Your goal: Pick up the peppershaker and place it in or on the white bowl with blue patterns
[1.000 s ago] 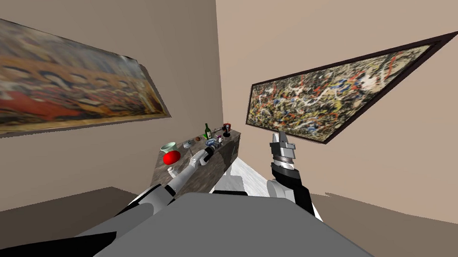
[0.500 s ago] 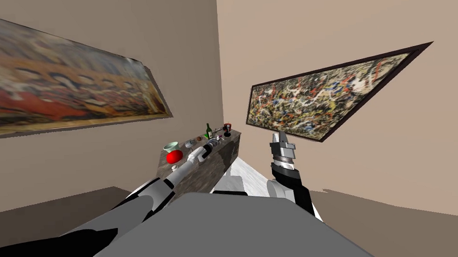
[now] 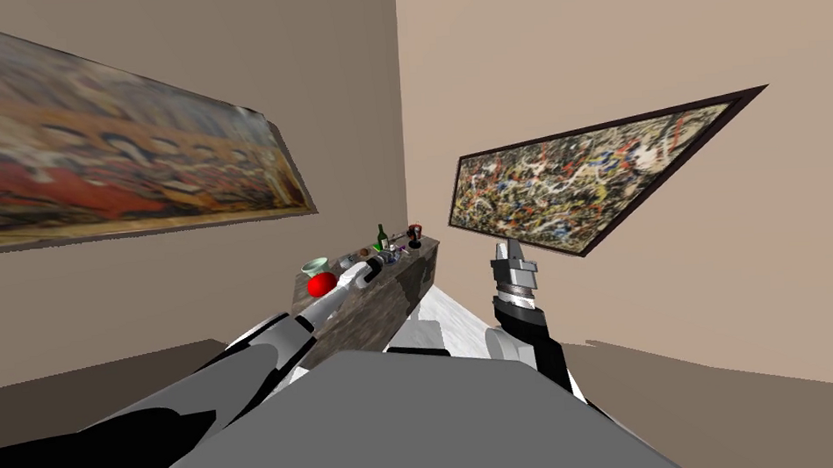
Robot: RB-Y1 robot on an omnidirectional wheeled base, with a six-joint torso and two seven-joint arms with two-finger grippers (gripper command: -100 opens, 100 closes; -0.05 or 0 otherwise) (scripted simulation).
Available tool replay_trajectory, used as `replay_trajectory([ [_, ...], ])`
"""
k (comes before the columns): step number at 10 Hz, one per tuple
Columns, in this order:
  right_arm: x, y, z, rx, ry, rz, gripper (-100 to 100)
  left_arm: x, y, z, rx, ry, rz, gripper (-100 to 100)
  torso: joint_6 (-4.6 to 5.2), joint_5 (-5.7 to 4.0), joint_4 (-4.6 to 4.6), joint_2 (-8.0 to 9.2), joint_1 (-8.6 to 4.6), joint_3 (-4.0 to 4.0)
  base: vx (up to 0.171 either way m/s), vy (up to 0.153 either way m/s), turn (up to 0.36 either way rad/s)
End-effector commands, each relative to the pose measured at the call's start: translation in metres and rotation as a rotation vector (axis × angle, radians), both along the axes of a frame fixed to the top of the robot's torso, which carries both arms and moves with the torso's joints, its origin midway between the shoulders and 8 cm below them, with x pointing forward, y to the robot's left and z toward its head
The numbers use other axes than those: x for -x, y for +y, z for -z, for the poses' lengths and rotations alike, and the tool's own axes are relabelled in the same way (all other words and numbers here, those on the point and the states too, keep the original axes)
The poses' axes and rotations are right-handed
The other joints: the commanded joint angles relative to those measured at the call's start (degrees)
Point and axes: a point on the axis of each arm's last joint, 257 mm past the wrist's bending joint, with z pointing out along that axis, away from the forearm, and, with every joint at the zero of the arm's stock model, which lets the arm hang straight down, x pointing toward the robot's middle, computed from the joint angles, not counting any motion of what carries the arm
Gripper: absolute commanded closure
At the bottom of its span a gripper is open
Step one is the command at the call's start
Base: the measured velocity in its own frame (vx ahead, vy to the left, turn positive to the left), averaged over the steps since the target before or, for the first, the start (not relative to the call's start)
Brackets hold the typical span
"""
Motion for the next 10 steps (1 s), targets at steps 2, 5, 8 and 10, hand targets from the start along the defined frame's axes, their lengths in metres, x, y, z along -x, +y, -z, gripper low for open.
replay_trajectory([
  [2, 0.0, 0.0, 0.0, 0.0, 0.0, 0.0, 0, -0.011, 0.021, -0.011, 0.008, 0.002, -0.026, 100, -0.02, -0.01, 0.02, 0.01, 0.02, 0.01, -0.019, 0.04, -0.009],
  [5, 0.0, 0.0, 0.0, 0.0, 0.0, 0.0, 0, -0.008, 0.02, -0.009, 0.006, 0.002, -0.024, -100, 0.06, -0.03, -0.02, -0.05, -0.17, -0.03, 0.0, 0.009, 0.003],
  [8, 0.0, 0.0, 0.0, 0.0, 0.0, 0.0, 0, -0.008, 0.02, -0.009, 0.006, 0.002, -0.024, -100, 0.06, -0.04, -0.02, -0.06, -0.21, -0.03, 0.0, 0.0, 0.0],
  [10, 0.0, 0.0, 0.0, 0.0, 0.0, 0.0, 0, -0.013, 0.045, -0.013, -0.001, 0.005, -0.057, -100, 0.06, -0.04, -0.02, -0.06, -0.21, -0.04, -0.024, -0.001, -0.14],
])
